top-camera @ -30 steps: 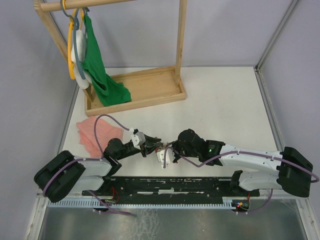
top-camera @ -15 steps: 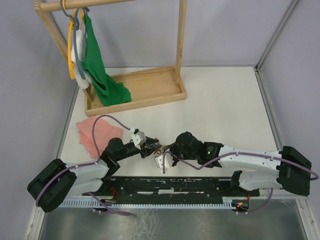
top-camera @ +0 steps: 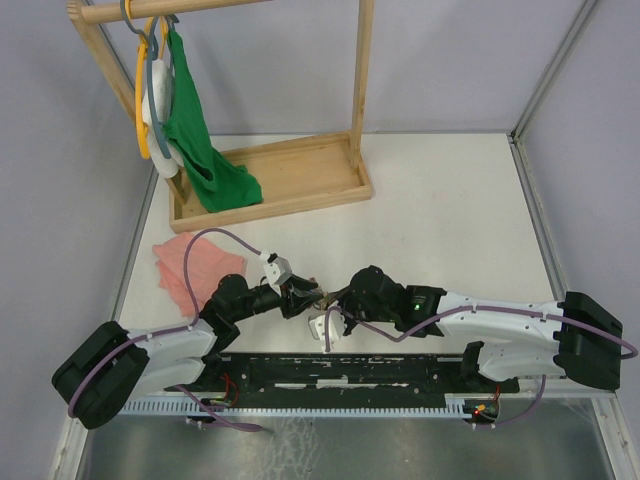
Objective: Put the keys on the keyring
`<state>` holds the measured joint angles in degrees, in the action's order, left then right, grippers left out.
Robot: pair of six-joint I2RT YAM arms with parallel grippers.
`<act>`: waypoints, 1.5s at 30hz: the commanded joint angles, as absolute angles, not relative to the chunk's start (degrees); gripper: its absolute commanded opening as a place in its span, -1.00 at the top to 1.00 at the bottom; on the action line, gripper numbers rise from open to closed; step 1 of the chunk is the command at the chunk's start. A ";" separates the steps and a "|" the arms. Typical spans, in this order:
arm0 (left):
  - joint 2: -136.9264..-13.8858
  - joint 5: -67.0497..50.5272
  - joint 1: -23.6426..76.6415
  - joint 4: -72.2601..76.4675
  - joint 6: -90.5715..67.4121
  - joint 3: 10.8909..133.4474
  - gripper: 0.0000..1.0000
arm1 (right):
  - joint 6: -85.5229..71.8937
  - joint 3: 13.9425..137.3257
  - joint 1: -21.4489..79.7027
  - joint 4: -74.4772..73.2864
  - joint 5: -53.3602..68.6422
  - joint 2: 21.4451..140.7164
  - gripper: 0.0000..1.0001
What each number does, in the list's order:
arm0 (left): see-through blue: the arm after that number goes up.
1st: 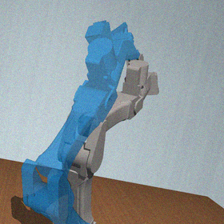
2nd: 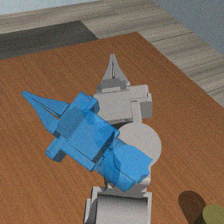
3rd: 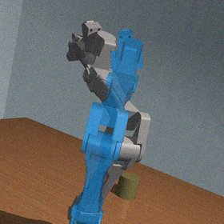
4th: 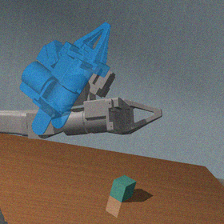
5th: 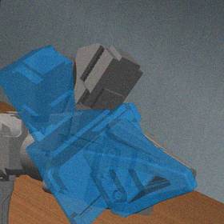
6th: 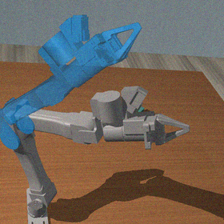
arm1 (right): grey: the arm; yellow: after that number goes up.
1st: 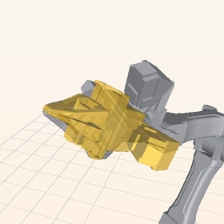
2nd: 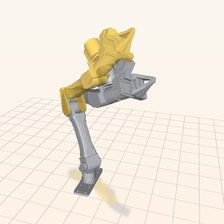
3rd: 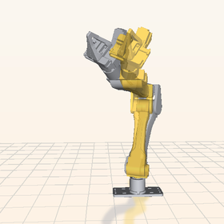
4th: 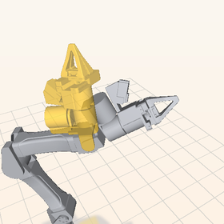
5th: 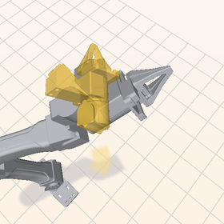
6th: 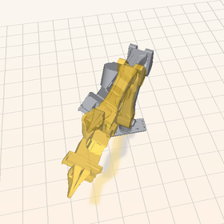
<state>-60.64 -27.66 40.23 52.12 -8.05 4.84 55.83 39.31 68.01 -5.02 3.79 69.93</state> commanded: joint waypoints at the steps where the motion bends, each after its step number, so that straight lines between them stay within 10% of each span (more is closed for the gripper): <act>1: -61.66 -28.88 40.58 52.21 -10.46 7.10 0.15 | 56.43 42.45 68.55 -1.77 3.32 69.47 0.99; 29: -64.89 -32.57 41.75 52.39 -8.98 9.86 0.45 | 55.48 42.05 69.59 -2.31 4.57 69.80 0.99; 34: -66.20 -34.34 41.74 52.41 -8.42 9.93 0.91 | 55.42 41.86 69.62 -2.76 3.53 69.56 0.99; 45: -63.95 -34.45 41.70 57.01 -6.28 6.50 0.95 | 50.89 35.63 69.18 -3.78 -1.61 66.11 0.99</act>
